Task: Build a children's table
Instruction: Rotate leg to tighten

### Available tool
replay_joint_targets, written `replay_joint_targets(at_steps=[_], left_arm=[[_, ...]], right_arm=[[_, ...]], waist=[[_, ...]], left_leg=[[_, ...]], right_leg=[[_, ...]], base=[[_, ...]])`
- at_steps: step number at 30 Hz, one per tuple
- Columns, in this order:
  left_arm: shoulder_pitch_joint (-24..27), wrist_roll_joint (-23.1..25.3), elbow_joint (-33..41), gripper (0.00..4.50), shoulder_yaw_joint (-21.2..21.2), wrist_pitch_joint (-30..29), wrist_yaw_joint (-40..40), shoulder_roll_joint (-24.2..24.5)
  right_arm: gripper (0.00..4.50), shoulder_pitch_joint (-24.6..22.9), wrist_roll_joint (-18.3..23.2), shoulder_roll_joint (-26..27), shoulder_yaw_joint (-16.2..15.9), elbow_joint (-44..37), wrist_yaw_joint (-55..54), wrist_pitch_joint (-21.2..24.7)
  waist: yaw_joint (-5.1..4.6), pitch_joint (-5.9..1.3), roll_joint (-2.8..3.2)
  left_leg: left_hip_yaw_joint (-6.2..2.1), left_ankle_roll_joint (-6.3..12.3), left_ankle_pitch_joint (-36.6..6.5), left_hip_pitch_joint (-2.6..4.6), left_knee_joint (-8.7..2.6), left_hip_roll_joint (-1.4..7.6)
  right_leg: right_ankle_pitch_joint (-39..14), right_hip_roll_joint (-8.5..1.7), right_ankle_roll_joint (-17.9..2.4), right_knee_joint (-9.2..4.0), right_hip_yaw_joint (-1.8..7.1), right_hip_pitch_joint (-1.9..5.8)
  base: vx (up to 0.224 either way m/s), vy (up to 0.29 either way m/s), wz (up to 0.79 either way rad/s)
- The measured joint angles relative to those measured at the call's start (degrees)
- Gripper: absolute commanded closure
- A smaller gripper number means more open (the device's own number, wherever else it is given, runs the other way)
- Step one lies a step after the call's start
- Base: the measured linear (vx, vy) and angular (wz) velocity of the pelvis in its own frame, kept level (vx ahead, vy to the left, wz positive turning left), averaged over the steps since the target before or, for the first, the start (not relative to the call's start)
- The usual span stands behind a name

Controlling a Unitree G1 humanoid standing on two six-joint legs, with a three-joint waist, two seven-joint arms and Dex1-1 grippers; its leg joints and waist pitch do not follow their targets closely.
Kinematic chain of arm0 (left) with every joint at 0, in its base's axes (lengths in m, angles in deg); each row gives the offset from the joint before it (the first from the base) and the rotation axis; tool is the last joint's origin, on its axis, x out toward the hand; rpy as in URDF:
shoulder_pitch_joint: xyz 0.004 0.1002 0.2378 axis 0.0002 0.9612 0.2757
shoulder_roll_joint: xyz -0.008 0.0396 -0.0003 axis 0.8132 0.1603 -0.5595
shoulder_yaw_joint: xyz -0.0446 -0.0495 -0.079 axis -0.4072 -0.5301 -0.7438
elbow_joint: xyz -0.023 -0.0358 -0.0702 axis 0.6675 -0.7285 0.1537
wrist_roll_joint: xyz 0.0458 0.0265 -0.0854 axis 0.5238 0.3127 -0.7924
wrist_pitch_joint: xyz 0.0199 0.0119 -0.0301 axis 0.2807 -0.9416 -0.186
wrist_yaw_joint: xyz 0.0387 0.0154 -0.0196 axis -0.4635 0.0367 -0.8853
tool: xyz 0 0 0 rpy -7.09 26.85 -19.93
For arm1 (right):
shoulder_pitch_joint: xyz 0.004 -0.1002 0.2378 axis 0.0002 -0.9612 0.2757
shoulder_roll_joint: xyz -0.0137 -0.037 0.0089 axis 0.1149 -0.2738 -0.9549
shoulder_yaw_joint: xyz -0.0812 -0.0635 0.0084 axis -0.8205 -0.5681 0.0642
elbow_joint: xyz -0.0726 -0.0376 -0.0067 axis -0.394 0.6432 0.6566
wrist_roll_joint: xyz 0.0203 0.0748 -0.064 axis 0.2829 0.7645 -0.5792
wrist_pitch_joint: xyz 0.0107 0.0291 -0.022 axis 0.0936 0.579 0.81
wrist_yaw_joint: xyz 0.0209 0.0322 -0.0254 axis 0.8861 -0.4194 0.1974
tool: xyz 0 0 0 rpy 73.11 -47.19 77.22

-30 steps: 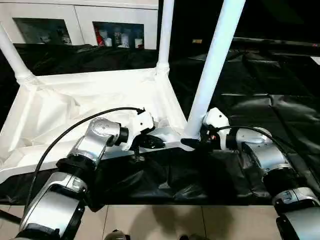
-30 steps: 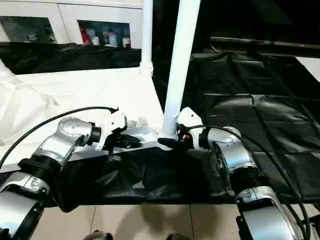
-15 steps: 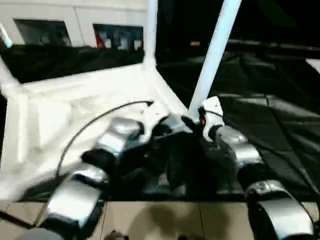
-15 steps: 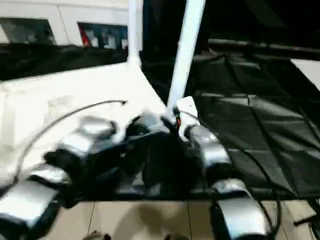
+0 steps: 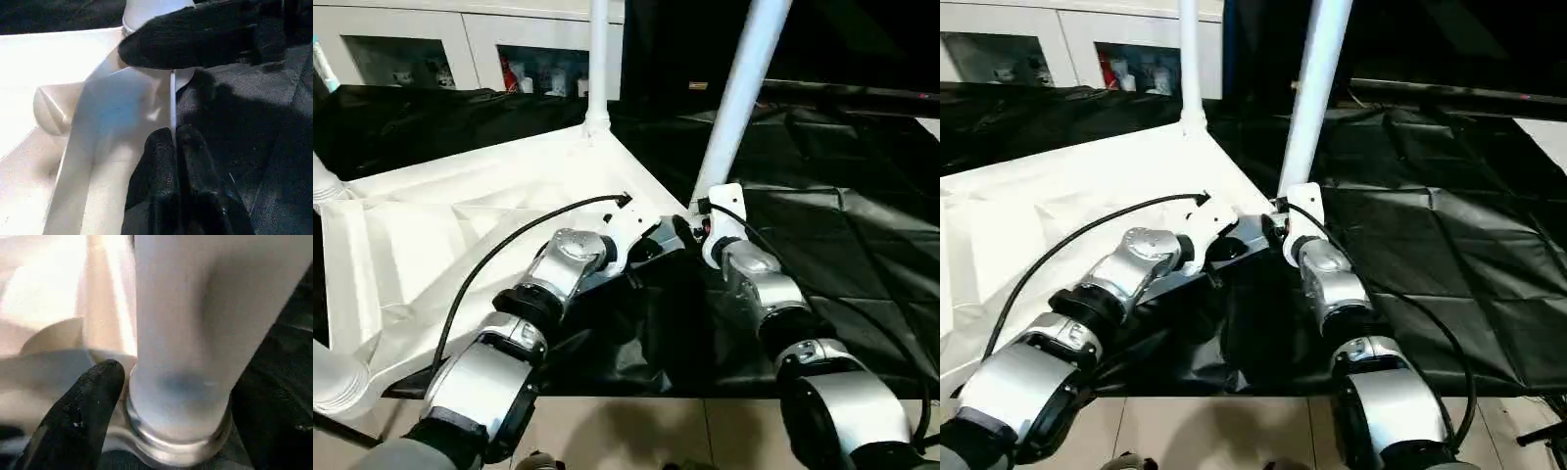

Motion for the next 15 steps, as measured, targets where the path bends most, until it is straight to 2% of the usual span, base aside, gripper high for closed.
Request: replay_joint_targets(at_steps=[3, 7, 11, 15], left_arm=[[0.4, -0.5, 0.8, 4.5, 0.0, 0.7, 3.8, 1.7], [3.2, -2.1, 4.6, 4.5, 0.1, 3.1, 13.7, 6.9], [5.1, -3.2, 7.9, 4.5, 0.7, 3.9, 22.0, 9.9], [6.4, -4.3, 10.6, 4.5, 1.3, 3.1, 26.7, 12.2]], right_arm=[[0.95, -0.3, -0.7, -3.0, -2.1, -0.4, 7.2, -1.1], [0.95, -2.4, -0.9, -8.5, -6.4, -4.7, 22.3, -3.2], [0.95, -3.1, -0.8, -10.6, -8.5, -7.4, 31.5, -4.2], [0.95, -3.3, 0.3, -12.2, -8.8, -8.3, 39.0, -4.3]], waist=[[-0.16, 0.03, -0.05], [-0.08, 0.05, -0.08], [0.75, 0.07, -0.11], [1.4, 0.11, -0.18]], left_leg=[[-0.01, 0.0, 0.0, -0.02, -0.09, 0.05], [-0.07, 0.03, 0.0, -0.05, -0.18, 0.12], [0.06, 0.07, 0.0, -0.2, -0.07, 0.13], [0.17, 0.08, 0.0, -0.26, 0.08, 0.11]], right_leg=[[0.0, 0.02, 0.1, 0.03, -0.08, -0.12], [-0.1, 0.15, 0.2, 0.1, -0.09, -0.28], [-0.1, 0.11, 0.2, 0.08, -0.02, -0.4], [-0.1, 0.07, 0.1, 0.12, 0.1, -0.46]], base=[[0.0, 0.0, 0.0], [0.0, 0.0, 0.0], [0.0, 0.0, 0.0], [0.0, 0.0, 0.0]])
